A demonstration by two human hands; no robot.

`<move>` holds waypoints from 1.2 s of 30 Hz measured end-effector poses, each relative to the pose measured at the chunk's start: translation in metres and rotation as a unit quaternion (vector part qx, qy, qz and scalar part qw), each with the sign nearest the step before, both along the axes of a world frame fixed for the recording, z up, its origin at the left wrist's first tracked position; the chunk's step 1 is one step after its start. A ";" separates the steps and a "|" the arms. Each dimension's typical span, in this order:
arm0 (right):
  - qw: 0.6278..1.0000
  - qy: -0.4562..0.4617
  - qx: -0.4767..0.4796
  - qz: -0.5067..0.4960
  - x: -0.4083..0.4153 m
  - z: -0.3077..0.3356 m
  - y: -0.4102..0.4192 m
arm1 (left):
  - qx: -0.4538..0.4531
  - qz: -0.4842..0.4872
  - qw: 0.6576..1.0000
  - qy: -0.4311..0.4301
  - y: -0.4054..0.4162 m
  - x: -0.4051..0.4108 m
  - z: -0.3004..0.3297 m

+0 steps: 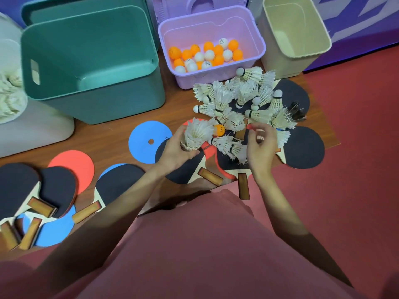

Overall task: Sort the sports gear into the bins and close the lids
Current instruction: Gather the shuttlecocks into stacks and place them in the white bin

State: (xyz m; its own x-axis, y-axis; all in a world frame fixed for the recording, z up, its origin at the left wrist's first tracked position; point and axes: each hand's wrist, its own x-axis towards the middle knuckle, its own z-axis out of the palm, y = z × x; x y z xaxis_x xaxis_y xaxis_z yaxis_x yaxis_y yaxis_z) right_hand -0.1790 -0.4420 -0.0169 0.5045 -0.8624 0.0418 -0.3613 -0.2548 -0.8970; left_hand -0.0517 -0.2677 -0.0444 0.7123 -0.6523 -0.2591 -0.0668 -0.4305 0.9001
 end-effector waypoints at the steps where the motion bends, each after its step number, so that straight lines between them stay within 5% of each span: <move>1: 0.999 0.024 0.015 -0.040 -0.004 -0.001 -0.001 | 0.006 0.005 1.000 -0.001 0.003 -0.001 -0.002; 10: 0.943 0.331 -0.028 0.029 -0.026 -0.035 0.021 | 0.034 0.016 0.999 0.002 0.021 -0.008 -0.005; 36: 0.995 0.068 -0.070 0.018 -0.009 -0.003 0.015 | 0.075 -0.003 0.996 -0.053 0.049 0.001 -0.008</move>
State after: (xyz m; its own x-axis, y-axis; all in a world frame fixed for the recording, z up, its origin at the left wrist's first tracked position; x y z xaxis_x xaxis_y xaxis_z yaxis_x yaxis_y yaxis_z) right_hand -0.1879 -0.4273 -0.0203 0.5440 -0.8343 0.0895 -0.4659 -0.3891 -0.7947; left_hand -0.0508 -0.2186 -0.0523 0.7368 -0.6164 -0.2777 -0.1614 -0.5592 0.8132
